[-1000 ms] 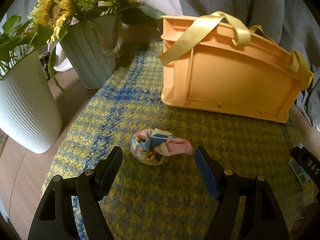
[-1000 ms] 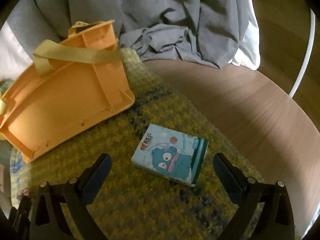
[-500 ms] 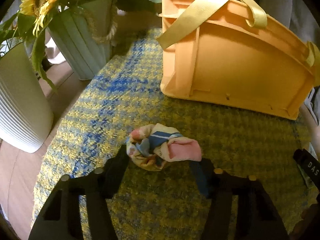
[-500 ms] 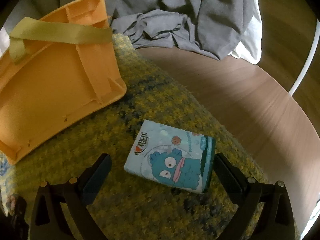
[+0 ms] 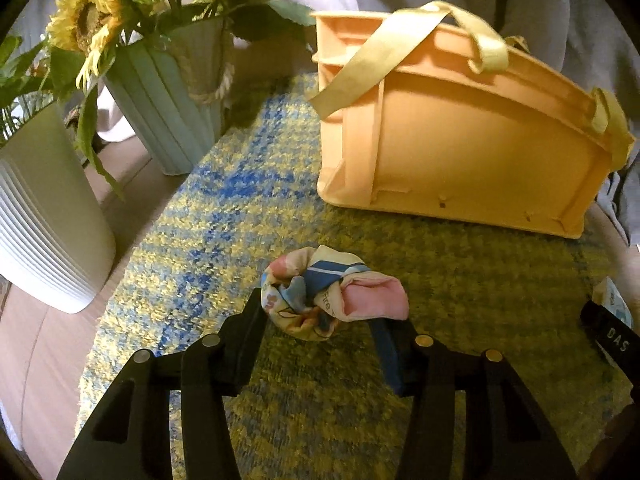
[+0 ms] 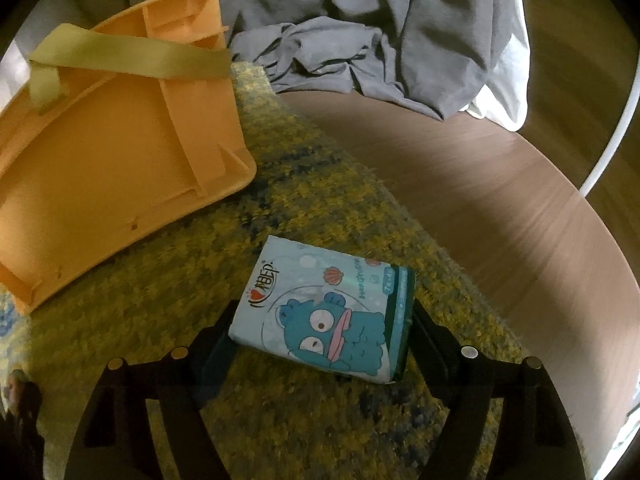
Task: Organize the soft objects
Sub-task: 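Carry the scrunchie with the left tool while the right tool carries the tissue pack over the crate, then open the left tool to drop the scrunchie while the right tool drops the tissue pack into the crate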
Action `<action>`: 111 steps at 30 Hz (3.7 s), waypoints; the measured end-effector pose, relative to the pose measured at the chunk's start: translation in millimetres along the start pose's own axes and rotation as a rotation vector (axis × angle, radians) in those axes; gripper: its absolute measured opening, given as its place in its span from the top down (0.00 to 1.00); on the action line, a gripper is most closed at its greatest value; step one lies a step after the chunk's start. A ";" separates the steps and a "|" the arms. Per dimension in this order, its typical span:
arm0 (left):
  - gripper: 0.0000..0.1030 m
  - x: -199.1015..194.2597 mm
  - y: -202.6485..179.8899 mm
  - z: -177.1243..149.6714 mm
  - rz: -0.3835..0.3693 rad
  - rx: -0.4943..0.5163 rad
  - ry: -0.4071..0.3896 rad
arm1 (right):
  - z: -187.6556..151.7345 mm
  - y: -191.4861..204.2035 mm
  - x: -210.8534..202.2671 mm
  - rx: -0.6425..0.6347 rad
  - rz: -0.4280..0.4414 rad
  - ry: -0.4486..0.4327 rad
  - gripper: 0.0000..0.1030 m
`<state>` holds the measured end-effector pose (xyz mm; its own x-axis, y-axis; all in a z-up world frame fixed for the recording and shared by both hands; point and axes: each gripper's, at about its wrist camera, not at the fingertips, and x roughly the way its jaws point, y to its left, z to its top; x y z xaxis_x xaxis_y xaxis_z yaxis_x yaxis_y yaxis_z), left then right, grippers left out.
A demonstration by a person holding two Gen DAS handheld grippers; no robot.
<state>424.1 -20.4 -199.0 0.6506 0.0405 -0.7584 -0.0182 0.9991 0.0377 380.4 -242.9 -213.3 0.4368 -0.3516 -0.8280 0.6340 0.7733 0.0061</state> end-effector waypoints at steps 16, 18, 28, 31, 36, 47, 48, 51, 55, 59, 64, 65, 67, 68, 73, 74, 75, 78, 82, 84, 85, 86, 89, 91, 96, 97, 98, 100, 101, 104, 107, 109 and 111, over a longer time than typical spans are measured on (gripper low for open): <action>0.52 -49.3 -5.6 9.6 -0.052 0.034 -0.110 | 1.9 -2.3 -39.6 -0.076 0.126 -0.100 0.23; 0.52 -56.7 -6.4 11.1 -0.059 0.039 -0.127 | 3.6 -5.5 -45.3 -0.077 0.138 -0.113 0.23; 0.52 -98.4 -9.2 18.6 -0.097 0.057 -0.218 | 5.8 -11.0 -83.0 -0.130 0.202 -0.217 0.23; 0.52 -106.4 -8.8 22.1 -0.110 0.064 -0.243 | 8.4 -10.4 -95.4 -0.148 0.222 -0.257 0.23; 0.52 -121.6 -8.8 29.3 -0.144 0.059 -0.277 | 13.4 -7.9 -115.7 -0.179 0.253 -0.322 0.23; 0.52 -145.2 -13.8 45.7 -0.181 0.078 -0.361 | 28.5 -4.2 -148.9 -0.207 0.322 -0.426 0.23; 0.52 -147.6 -14.2 48.4 -0.185 0.080 -0.372 | 30.1 -4.6 -150.4 -0.207 0.326 -0.431 0.23; 0.52 -153.1 -14.2 54.4 -0.187 0.081 -0.399 | 36.9 -3.6 -157.2 -0.203 0.341 -0.458 0.23; 0.52 -160.4 -15.1 65.0 -0.185 0.088 -0.441 | 45.6 -0.4 -165.9 -0.201 0.356 -0.497 0.23; 0.52 -165.8 -15.6 74.4 -0.182 0.094 -0.476 | 54.8 3.0 -171.6 -0.202 0.374 -0.525 0.23; 0.52 -173.1 -16.0 85.9 -0.175 0.101 -0.530 | 64.9 7.4 -179.2 -0.210 0.373 -0.574 0.23; 0.52 -174.6 -16.6 87.9 -0.174 0.104 -0.539 | 66.5 8.0 -181.2 -0.212 0.373 -0.588 0.23; 0.52 -176.9 -17.5 92.6 -0.173 0.109 -0.557 | 68.8 9.5 -184.2 -0.213 0.367 -0.613 0.23; 0.52 -178.2 -17.9 94.9 -0.174 0.112 -0.564 | 71.6 10.9 -186.0 -0.214 0.369 -0.625 0.23; 0.52 -181.8 -20.4 111.5 -0.171 0.118 -0.607 | 84.9 15.8 -189.9 -0.204 0.387 -0.650 0.23; 0.52 -181.5 -20.8 114.0 -0.171 0.119 -0.612 | 89.0 17.1 -190.0 -0.199 0.392 -0.653 0.23; 0.52 -181.1 -21.8 118.5 -0.171 0.122 -0.620 | 91.9 18.4 -190.1 -0.196 0.392 -0.660 0.23; 0.52 -179.4 -23.7 126.7 -0.169 0.126 -0.635 | 99.5 22.0 -189.8 -0.199 0.395 -0.673 0.23; 0.52 -173.6 -26.2 138.6 -0.171 0.131 -0.641 | 111.4 27.7 -186.9 -0.200 0.394 -0.689 0.23; 0.52 -170.3 -28.4 143.7 -0.174 0.135 -0.640 | 116.6 31.3 -185.3 -0.206 0.394 -0.693 0.23; 0.52 -166.9 -29.5 147.6 -0.173 0.137 -0.638 | 119.8 33.0 -183.7 -0.208 0.394 -0.691 0.23; 0.52 -166.0 -29.9 148.9 -0.172 0.138 -0.636 | 123.0 35.4 -182.0 -0.212 0.392 -0.691 0.23; 0.52 -157.0 -32.7 156.3 -0.174 0.143 -0.624 | 130.0 41.7 -176.9 -0.226 0.389 -0.686 0.23; 0.52 -149.6 -34.3 161.6 -0.178 0.145 -0.609 | 133.5 47.1 -172.3 -0.236 0.388 -0.682 0.23; 0.52 -130.6 -38.3 171.3 -0.187 0.149 -0.564 | 144.2 58.9 -153.3 -0.250 0.402 -0.622 0.23; 0.52 -125.7 -39.4 173.1 -0.188 0.152 -0.553 | 146.5 61.7 -149.1 -0.254 0.400 -0.611 0.23; 0.52 -122.7 -39.8 173.9 -0.191 0.152 -0.547 | 148.3 63.6 -145.6 -0.255 0.399 -0.600 0.23; 0.52 -115.1 -41.3 176.0 -0.196 0.152 -0.527 | 150.7 66.3 -139.4 -0.256 0.395 -0.584 0.23; 0.52 -110.5 -42.4 177.9 -0.197 0.153 -0.516 | 152.1 68.1 -135.8 -0.259 0.390 -0.577 0.23; 0.52 -98.4 -45.6 181.7 -0.201 0.150 -0.487 | 156.0 73.4 -127.1 -0.270 0.378 -0.563 0.23; 0.52 -87.1 -48.2 184.8 -0.205 0.153 -0.459 | 159.4 79.1 -118.4 -0.284 0.379 -0.537 0.23; 0.52 -78.7 -50.9 186.7 -0.203 0.161 -0.441 | 162.7 80.7 -114.3 -0.291 0.377 -0.524 0.23; 0.52 -72.9 -51.9 187.8 -0.198 0.168 -0.429 | 164.7 84.3 -107.3 -0.303 0.373 -0.508 0.23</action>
<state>520.2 -77.3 -23.5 0.8833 -0.1930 -0.4272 0.2368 0.9702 0.0514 492.2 -226.9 -31.6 0.8818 -0.1797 -0.4360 0.2098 0.9775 0.0213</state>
